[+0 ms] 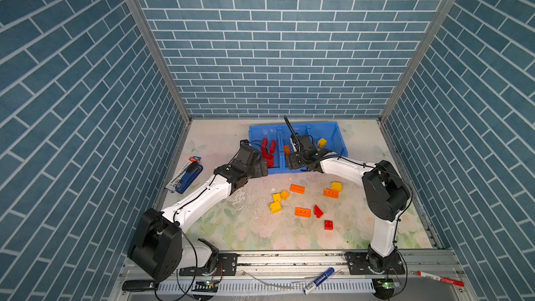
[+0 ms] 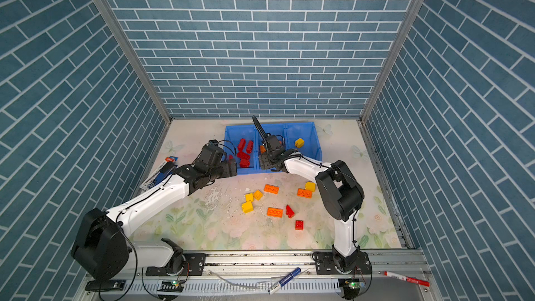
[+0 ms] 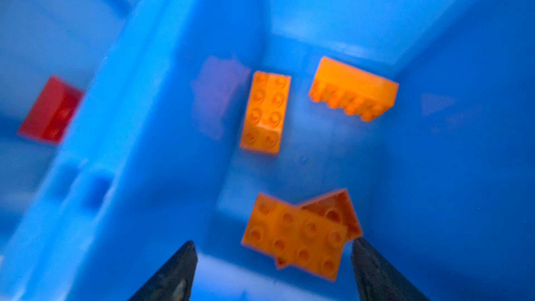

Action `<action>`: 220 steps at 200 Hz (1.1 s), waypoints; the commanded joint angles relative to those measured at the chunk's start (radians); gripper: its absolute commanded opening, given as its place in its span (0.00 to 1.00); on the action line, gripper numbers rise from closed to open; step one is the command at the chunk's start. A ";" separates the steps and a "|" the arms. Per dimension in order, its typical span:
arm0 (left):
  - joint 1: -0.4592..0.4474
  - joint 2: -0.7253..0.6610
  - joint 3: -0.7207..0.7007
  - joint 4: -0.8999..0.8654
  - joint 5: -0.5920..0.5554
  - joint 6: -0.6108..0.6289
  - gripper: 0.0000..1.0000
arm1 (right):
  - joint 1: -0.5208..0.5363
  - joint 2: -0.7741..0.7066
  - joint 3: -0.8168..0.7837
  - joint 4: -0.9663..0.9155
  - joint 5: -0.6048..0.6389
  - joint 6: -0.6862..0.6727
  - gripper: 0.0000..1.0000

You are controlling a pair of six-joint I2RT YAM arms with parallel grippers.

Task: Sort the legos into containers by color
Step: Place the lego in the container, then rotate the container at the top-center of the table, then pick up the lego from the center of the table.

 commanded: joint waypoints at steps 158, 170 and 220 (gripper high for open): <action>0.081 0.279 0.197 -0.200 -0.236 -0.132 0.99 | 0.074 -0.055 -0.197 -0.215 -0.168 -0.452 0.69; 0.087 0.283 0.195 -0.204 -0.249 -0.137 0.99 | 0.081 -0.046 -0.187 -0.231 -0.136 -0.458 0.59; 0.127 0.317 0.207 -0.228 -0.270 -0.151 0.99 | 0.087 -0.090 -0.178 -0.255 -0.082 -0.450 0.38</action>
